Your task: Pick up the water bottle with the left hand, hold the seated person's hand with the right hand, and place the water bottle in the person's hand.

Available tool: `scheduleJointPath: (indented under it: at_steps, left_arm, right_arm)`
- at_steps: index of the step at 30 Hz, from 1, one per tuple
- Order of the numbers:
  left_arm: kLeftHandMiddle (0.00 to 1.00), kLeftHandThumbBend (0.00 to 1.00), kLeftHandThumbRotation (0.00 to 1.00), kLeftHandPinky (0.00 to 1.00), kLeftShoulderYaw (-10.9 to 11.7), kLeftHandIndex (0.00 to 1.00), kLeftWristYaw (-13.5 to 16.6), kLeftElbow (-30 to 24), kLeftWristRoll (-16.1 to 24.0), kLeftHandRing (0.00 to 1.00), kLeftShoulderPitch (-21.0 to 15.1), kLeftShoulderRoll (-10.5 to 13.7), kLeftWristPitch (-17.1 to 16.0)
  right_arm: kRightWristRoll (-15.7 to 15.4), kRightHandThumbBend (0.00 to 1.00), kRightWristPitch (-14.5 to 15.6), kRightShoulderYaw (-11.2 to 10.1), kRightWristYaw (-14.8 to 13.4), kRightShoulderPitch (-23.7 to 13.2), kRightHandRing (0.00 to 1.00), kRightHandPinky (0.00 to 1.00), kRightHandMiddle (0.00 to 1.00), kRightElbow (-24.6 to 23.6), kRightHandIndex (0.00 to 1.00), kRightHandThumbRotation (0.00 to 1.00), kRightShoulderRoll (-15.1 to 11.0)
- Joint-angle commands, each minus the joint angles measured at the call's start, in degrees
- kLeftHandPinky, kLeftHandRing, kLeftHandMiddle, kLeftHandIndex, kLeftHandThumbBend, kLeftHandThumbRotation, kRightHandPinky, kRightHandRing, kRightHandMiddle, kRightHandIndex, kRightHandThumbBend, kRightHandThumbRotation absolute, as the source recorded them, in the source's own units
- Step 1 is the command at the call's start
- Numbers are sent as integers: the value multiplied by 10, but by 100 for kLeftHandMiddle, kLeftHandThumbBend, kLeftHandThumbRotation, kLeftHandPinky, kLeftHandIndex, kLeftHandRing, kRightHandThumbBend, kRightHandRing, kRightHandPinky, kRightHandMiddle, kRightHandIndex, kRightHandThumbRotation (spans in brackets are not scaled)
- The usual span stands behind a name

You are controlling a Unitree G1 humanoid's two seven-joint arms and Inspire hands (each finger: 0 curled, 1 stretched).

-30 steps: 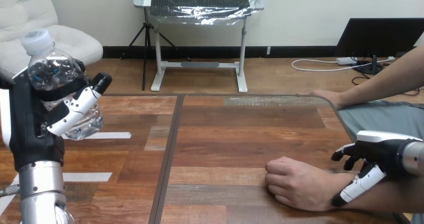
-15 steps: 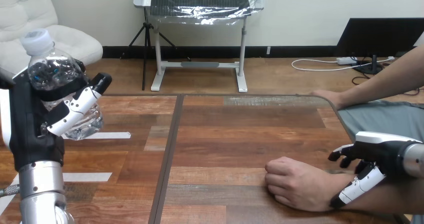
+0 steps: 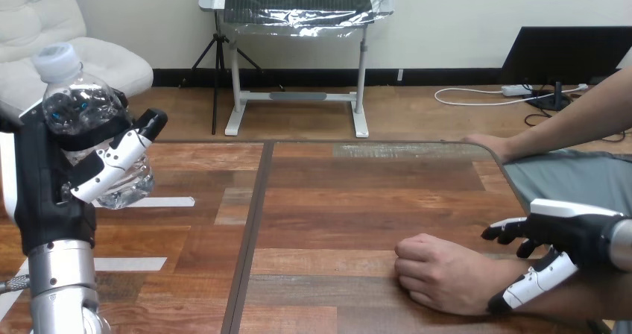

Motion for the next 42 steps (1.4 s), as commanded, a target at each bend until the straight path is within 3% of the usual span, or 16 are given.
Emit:
scheduleJointPath:
  at_steps: [1, 12, 21, 27, 42]
  left_arm:
    - [34, 60, 0, 24, 3, 40, -1, -18, -3, 30, -44, 8, -16]
    - [35, 60, 0, 24, 4, 40, -5, -17, -11, 30, -43, 7, -13]
    - [35, 60, 0, 24, 3, 41, 0, -17, -5, 30, -43, 6, -9]
    - [35, 61, 0, 24, 2, 41, 0, -15, -6, 30, -43, 5, -10]
    - [35, 60, 0, 24, -1, 41, -6, -9, -10, 30, -42, 2, -23]
  right_arm:
    - [29, 100, -7, -2, 18, 66, 89, 75, 94, -2, 94, 50, -2]
    - [83, 100, -44, -64, 17, 94, 89, 75, 93, -45, 93, 53, -23]
    - [97, 100, -38, -106, 18, 117, 90, 75, 93, -99, 93, 58, -46]
    - [123, 100, -24, -146, 24, 136, 91, 75, 93, -136, 93, 59, -52]
    - [143, 100, -16, -214, 9, 172, 91, 76, 93, -197, 93, 58, -47]
